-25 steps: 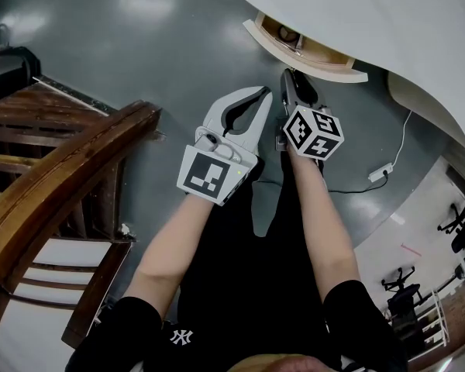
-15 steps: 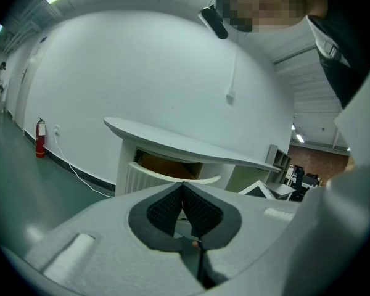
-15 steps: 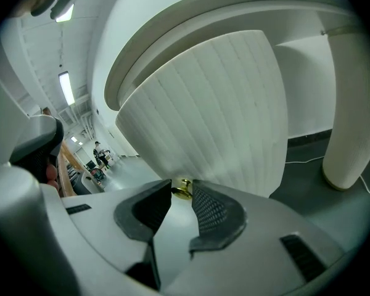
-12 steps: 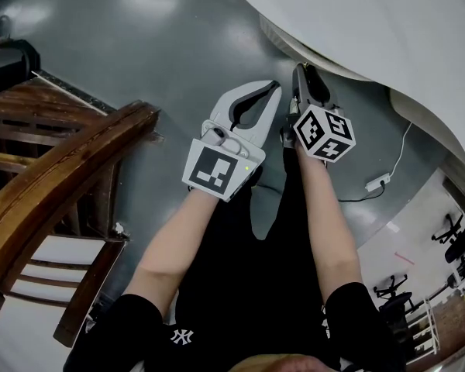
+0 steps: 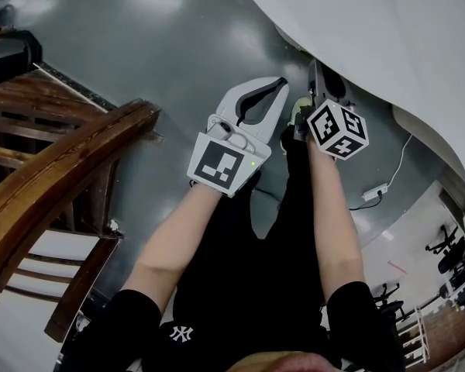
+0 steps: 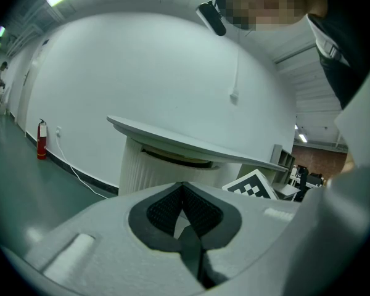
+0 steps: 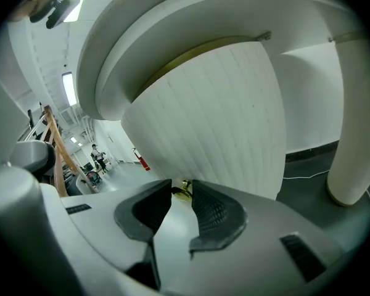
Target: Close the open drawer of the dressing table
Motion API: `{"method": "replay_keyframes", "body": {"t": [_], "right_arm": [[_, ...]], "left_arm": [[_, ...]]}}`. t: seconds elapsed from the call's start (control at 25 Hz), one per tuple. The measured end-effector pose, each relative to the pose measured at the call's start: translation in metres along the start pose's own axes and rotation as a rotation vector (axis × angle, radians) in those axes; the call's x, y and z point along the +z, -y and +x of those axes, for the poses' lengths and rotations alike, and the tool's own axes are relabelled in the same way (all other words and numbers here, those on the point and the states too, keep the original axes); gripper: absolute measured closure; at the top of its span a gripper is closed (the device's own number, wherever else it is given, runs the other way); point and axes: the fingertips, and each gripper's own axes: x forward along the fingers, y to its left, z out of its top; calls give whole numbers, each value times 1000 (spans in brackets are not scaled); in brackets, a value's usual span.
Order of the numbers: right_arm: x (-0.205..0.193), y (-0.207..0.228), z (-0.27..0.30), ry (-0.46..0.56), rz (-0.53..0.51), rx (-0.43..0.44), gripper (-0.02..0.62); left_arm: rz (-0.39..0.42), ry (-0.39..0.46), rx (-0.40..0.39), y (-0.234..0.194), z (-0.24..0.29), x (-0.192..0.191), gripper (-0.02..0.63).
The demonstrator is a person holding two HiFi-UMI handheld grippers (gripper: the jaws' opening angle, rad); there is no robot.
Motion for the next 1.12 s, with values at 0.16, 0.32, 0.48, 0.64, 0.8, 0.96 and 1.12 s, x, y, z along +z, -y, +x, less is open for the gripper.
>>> {"method": "replay_keyframes", "body": {"t": [0.16, 0.32, 0.48, 0.64, 0.8, 0.96, 1.12], "right_arm": [[8, 4, 8, 13, -16, 12, 480], [21, 15, 12, 31, -25, 11, 480], [27, 19, 18, 43, -19, 17, 480], [32, 19, 21, 57, -30, 17, 480], [32, 16, 26, 66, -47, 25, 480], [32, 17, 25, 67, -56, 32, 480], [31, 14, 23, 57, -79, 23, 478]], "left_arm": [[7, 7, 7, -2, 9, 1, 597], [5, 6, 4, -2, 22, 0, 597], [0, 30, 18, -7, 25, 0, 597], [3, 46, 22, -10, 25, 1, 597], [0, 57, 36, -19, 22, -2, 597], [-2, 64, 44, -22, 18, -2, 597], [-9, 63, 47, -22, 9, 0, 597]]}}
